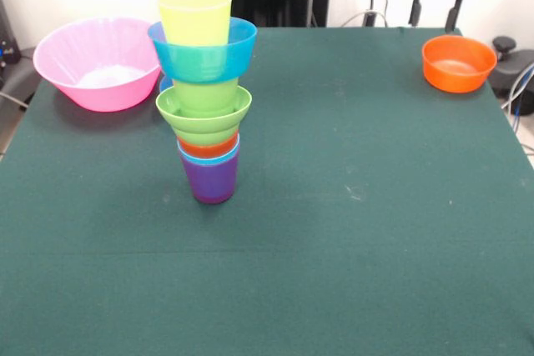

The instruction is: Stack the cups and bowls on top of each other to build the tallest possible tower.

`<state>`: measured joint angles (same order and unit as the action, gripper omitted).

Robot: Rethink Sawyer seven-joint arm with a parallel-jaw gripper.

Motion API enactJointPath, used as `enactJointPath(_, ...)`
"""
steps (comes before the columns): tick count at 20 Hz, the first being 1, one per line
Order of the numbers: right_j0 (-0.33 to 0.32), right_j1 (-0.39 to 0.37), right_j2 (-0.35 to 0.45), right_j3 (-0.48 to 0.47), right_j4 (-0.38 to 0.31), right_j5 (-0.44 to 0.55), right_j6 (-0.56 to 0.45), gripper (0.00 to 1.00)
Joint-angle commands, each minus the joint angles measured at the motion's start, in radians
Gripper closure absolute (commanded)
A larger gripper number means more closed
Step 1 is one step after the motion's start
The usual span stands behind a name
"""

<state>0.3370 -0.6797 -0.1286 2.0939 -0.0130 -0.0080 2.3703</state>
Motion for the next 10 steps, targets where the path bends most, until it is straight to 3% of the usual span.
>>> enactJointPath(1, 0.019, 0.098, 0.027, 0.104, 0.054, -0.099, 0.23, 0.0)
enactJointPath(10, 0.071, 0.154, 0.018, 0.142, 0.1, -0.209, 0.241, 0.0)
